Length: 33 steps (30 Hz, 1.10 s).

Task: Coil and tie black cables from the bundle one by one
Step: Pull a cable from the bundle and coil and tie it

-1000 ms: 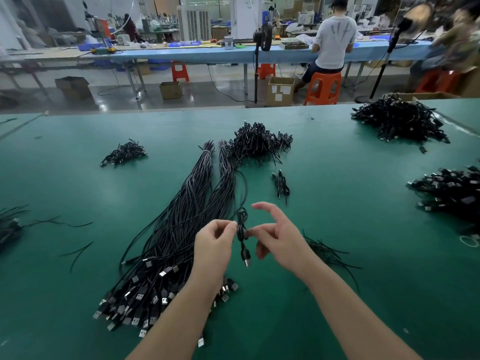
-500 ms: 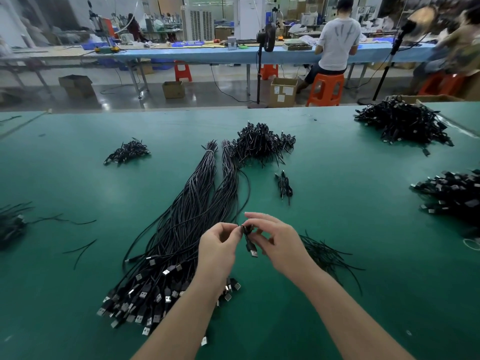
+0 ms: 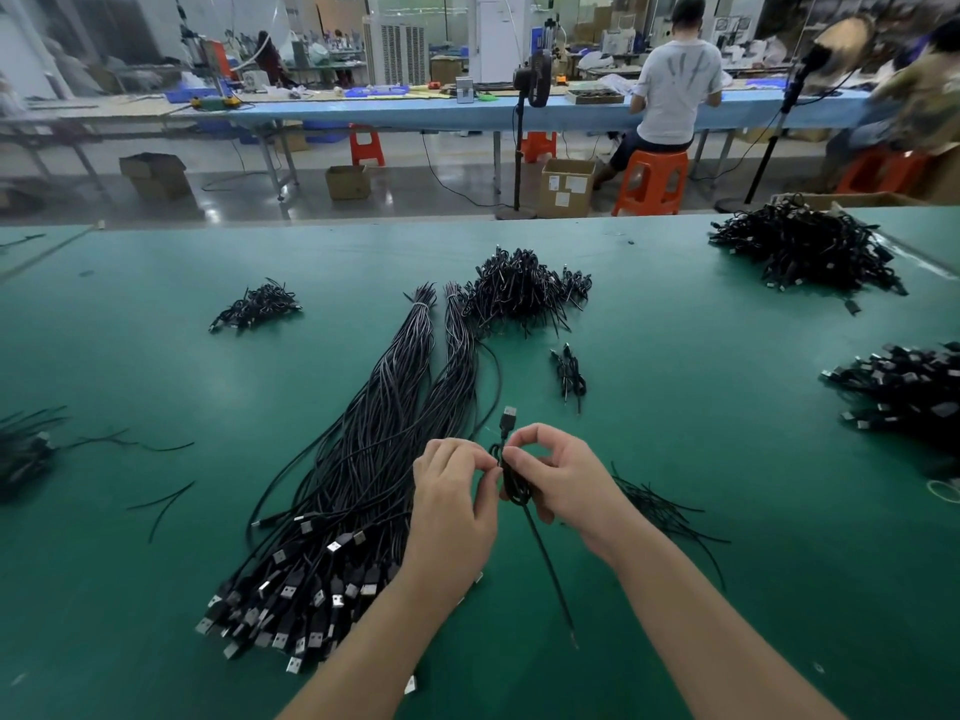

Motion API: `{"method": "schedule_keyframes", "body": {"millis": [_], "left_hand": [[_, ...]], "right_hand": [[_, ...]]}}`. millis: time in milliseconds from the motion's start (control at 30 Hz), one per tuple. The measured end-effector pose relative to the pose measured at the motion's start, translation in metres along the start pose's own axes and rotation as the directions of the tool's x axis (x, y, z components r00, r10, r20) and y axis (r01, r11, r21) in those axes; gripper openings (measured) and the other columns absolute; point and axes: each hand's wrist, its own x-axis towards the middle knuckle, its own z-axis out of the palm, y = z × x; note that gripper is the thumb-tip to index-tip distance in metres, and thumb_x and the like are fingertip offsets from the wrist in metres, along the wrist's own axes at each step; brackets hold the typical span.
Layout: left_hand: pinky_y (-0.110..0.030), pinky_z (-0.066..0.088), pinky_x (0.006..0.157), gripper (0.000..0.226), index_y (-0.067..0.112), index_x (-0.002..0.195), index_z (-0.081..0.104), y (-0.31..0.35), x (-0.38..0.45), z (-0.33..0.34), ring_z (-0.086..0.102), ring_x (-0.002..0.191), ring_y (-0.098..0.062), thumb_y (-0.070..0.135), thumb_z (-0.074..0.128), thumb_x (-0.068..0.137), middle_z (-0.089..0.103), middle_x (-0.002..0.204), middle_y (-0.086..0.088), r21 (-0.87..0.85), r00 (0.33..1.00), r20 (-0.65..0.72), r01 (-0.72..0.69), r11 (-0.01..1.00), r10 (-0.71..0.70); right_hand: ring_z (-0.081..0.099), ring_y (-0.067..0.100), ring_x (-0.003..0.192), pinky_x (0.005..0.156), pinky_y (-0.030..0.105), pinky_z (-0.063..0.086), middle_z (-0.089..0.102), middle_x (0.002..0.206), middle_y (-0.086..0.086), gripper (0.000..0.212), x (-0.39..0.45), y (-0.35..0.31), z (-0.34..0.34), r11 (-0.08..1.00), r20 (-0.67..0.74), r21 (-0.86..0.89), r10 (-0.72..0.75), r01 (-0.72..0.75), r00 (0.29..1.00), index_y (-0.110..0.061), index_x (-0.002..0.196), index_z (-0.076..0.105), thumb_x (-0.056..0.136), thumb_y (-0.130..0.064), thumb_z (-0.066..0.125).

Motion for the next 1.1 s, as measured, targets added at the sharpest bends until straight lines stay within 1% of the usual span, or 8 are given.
{"method": "schedule_keyframes", "body": {"millis": [100, 300, 400, 533, 700, 833, 1000, 1100], "left_hand": [[-0.019, 0.044, 0.078, 0.015, 0.019, 0.084, 0.062, 0.002, 0.001, -0.002, 0.054, 0.086, -0.006, 0.008, 0.067, 0.092, 0.06, 0.087, 0.01, -0.122, 0.985, 0.055, 0.171, 0.978, -0.165], [-0.022, 0.048, 0.06, 0.015, 0.019, 0.082, 0.071, -0.002, 0.01, -0.002, 0.055, 0.061, -0.002, 0.021, 0.066, 0.096, 0.067, 0.072, -0.001, -0.38, 0.812, 0.222, 0.581, 0.719, -0.539], [-0.017, 0.046, 0.057, 0.014, 0.017, 0.082, 0.07, -0.001, 0.009, -0.001, 0.054, 0.059, 0.001, 0.017, 0.067, 0.095, 0.066, 0.071, 0.002, -0.355, 0.831, 0.21, 0.556, 0.752, -0.515], [-0.02, 0.046, 0.068, 0.009, 0.016, 0.087, 0.066, -0.003, 0.007, -0.002, 0.058, 0.074, -0.009, 0.012, 0.066, 0.095, 0.064, 0.081, 0.003, -0.24, 0.91, 0.173, 0.409, 0.88, -0.375], [-0.027, 0.048, 0.081, 0.012, 0.018, 0.087, 0.063, -0.001, 0.004, -0.003, 0.057, 0.089, -0.011, 0.008, 0.067, 0.094, 0.057, 0.089, 0.011, -0.139, 0.974, 0.141, 0.194, 0.971, -0.174], [-0.028, 0.049, 0.082, 0.015, 0.018, 0.085, 0.062, -0.003, -0.002, -0.001, 0.057, 0.09, -0.011, 0.007, 0.067, 0.093, 0.058, 0.089, 0.008, -0.175, 0.974, 0.166, 0.181, 0.968, -0.153], [-0.028, 0.049, 0.083, 0.026, 0.027, 0.081, 0.059, -0.001, -0.004, 0.0, 0.057, 0.091, -0.009, 0.006, 0.065, 0.094, 0.058, 0.088, 0.011, -0.188, 0.976, 0.172, 0.163, 0.969, -0.131], [-0.025, 0.048, 0.08, 0.02, 0.024, 0.082, 0.06, -0.002, -0.003, 0.002, 0.059, 0.088, -0.008, 0.01, 0.065, 0.095, 0.06, 0.086, 0.01, -0.175, 0.965, 0.195, 0.208, 0.962, -0.173]], "right_hand": [[0.051, 0.015, 0.051, 0.052, 0.032, 0.049, 0.073, 0.075, 0.006, 0.016, -0.001, 0.001, 0.0, 0.999, 0.003, 0.023, -0.028, 0.028, 1.0, -0.018, 0.104, 0.066, 0.104, -0.014, 0.05], [0.066, 0.021, 0.076, 0.072, 0.027, 0.058, 0.075, 0.098, -0.004, 0.037, -0.002, 0.008, -0.002, 0.987, 0.08, -0.116, -0.105, 0.114, 0.991, -0.031, 0.115, 0.065, 0.095, 0.0, 0.059], [0.067, 0.011, 0.08, 0.08, 0.029, 0.059, 0.073, 0.093, -0.013, 0.035, -0.001, 0.012, 0.0, 0.955, -0.013, -0.245, -0.174, 0.166, 0.985, -0.035, 0.105, 0.071, 0.089, -0.004, 0.07], [0.06, 0.008, 0.076, 0.068, 0.024, 0.053, 0.067, 0.094, -0.006, 0.011, 0.0, 0.017, 0.0, 0.936, -0.089, -0.275, -0.253, 0.22, 0.963, -0.021, 0.098, 0.077, 0.088, -0.017, 0.075], [0.055, 0.012, 0.05, 0.053, 0.026, 0.048, 0.065, 0.06, -0.003, 0.025, -0.004, 0.013, -0.001, 0.98, -0.016, -0.196, -0.044, 0.04, 0.999, -0.012, 0.085, 0.073, 0.1, -0.027, 0.06], [0.049, 0.01, 0.049, 0.053, 0.024, 0.049, 0.076, 0.081, 0.006, 0.031, -0.004, 0.01, -0.005, 0.993, 0.077, -0.004, 0.12, -0.12, 0.99, -0.006, 0.089, 0.075, 0.1, -0.03, 0.059], [0.043, 0.008, 0.045, 0.047, 0.023, 0.047, 0.071, 0.074, 0.003, 0.032, -0.003, 0.013, -0.006, 0.924, 0.136, 0.202, 0.302, -0.325, 0.944, -0.014, 0.076, 0.076, 0.099, -0.031, 0.061], [0.047, 0.009, 0.045, 0.049, 0.025, 0.05, 0.076, 0.083, 0.01, 0.027, -0.001, 0.017, -0.006, 0.907, 0.113, 0.239, 0.329, -0.347, 0.938, -0.009, 0.092, 0.075, 0.099, -0.031, 0.061]]}}
